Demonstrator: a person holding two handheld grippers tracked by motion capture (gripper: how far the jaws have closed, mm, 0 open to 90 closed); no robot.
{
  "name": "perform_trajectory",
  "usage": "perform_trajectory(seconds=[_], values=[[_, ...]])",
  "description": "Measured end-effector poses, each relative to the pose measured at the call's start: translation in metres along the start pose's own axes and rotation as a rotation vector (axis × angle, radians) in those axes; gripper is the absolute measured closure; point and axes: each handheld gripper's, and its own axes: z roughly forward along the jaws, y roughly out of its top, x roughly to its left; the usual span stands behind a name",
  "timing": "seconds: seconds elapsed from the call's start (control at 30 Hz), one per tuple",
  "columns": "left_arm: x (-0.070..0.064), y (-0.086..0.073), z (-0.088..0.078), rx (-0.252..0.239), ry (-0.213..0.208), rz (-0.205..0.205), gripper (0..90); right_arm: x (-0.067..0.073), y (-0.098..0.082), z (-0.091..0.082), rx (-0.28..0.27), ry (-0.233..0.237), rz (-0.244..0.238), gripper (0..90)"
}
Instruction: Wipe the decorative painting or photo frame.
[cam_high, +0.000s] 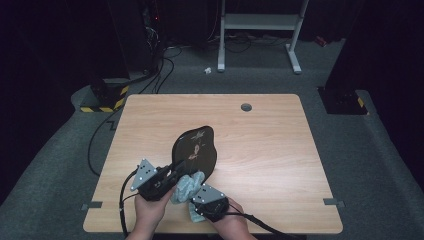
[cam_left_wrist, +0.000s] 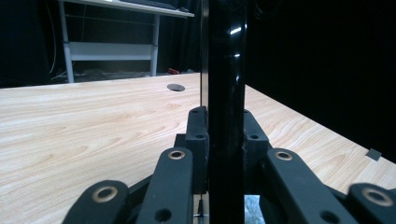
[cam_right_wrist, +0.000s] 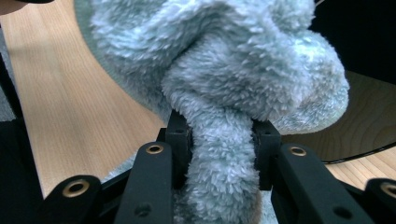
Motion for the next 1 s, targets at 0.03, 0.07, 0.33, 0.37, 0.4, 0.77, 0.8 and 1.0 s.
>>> perform_trajectory(seconds=[0.03,0.07,0.33,0.37,0.4,0.77,0.8,1.0], values=[[0.0,0.0,0.0,0.0,0.0,-0.001,78.6,-0.002,0.0,0.001,0.001,-0.004,0.005,67.4],[0.0,0.0,0.0,0.001,0.001,0.0,78.5,-0.006,-0.001,0.002,0.004,-0.012,0.007,67.5],[0.0,0.0,-0.001,0.004,0.001,-0.004,78.3,-0.06,-0.002,0.009,0.022,-0.091,0.121,67.4],[0.001,0.001,-0.001,0.009,-0.001,-0.005,78.3,-0.066,-0.002,0.009,0.027,-0.105,0.129,67.4],[0.001,0.001,-0.001,0.009,-0.001,-0.005,78.1,-0.066,-0.002,0.009,0.027,-0.105,0.129,67.4],[0.005,0.003,-0.002,0.028,-0.038,-0.013,74.7,-0.088,-0.005,0.013,0.046,-0.145,0.174,67.5],[0.005,0.003,-0.002,0.023,-0.042,-0.014,73.4,-0.088,-0.005,0.013,0.047,-0.146,0.177,67.5],[0.006,0.006,-0.007,-0.009,-0.047,-0.013,72.8,-0.089,-0.007,0.014,0.05,-0.151,0.177,67.4]])
